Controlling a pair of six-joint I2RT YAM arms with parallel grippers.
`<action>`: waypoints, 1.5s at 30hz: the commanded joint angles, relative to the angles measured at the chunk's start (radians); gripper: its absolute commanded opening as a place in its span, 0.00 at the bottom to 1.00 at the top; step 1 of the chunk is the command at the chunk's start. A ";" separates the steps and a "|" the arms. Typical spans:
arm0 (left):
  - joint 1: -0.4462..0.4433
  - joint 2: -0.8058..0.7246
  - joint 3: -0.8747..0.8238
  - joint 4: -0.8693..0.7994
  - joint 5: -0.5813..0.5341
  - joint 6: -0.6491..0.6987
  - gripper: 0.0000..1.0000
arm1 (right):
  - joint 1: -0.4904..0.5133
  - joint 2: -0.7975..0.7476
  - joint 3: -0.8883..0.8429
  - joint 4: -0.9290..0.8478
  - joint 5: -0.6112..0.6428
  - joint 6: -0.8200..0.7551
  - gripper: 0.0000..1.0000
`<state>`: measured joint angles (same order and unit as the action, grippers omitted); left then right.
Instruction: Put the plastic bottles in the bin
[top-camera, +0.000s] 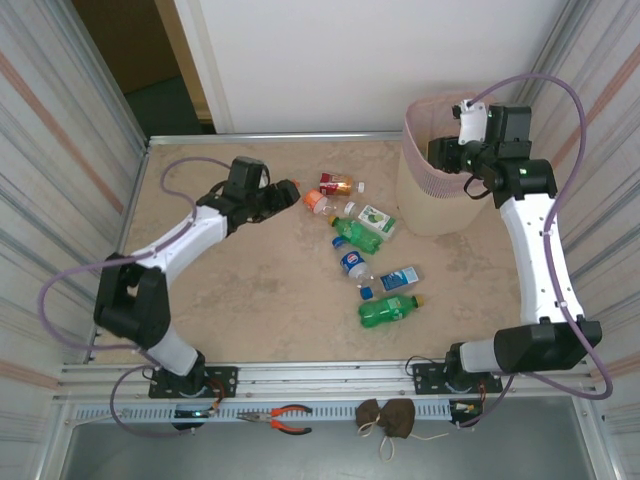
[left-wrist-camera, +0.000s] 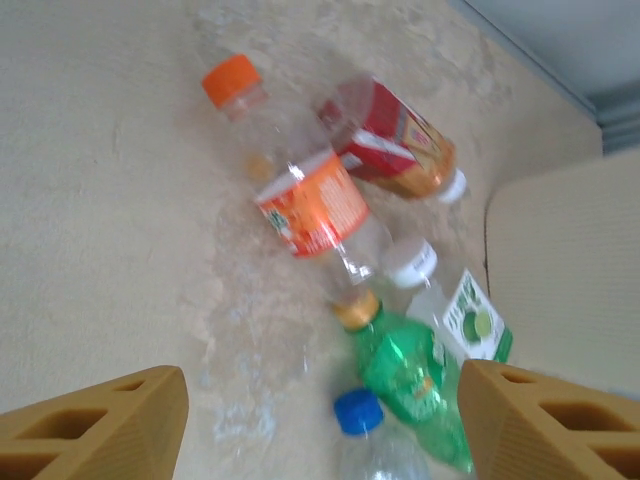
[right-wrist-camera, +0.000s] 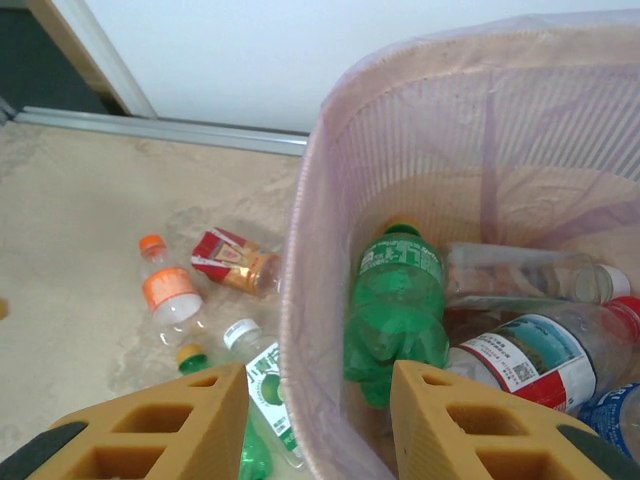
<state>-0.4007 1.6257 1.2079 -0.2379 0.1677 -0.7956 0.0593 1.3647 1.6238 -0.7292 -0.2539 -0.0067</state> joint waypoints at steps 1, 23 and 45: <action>0.044 0.106 0.081 0.023 0.071 -0.151 0.70 | 0.012 -0.048 -0.007 0.016 0.016 0.021 0.40; 0.149 0.676 0.505 0.114 0.271 -0.367 0.62 | 0.046 -0.084 -0.026 -0.004 0.050 -0.001 0.41; 0.148 0.688 0.485 0.141 0.255 -0.372 0.32 | 0.074 -0.099 -0.040 -0.012 0.070 -0.020 0.41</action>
<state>-0.2543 2.3264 1.7016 -0.1036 0.4267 -1.1820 0.1234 1.2968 1.5963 -0.7357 -0.2008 -0.0101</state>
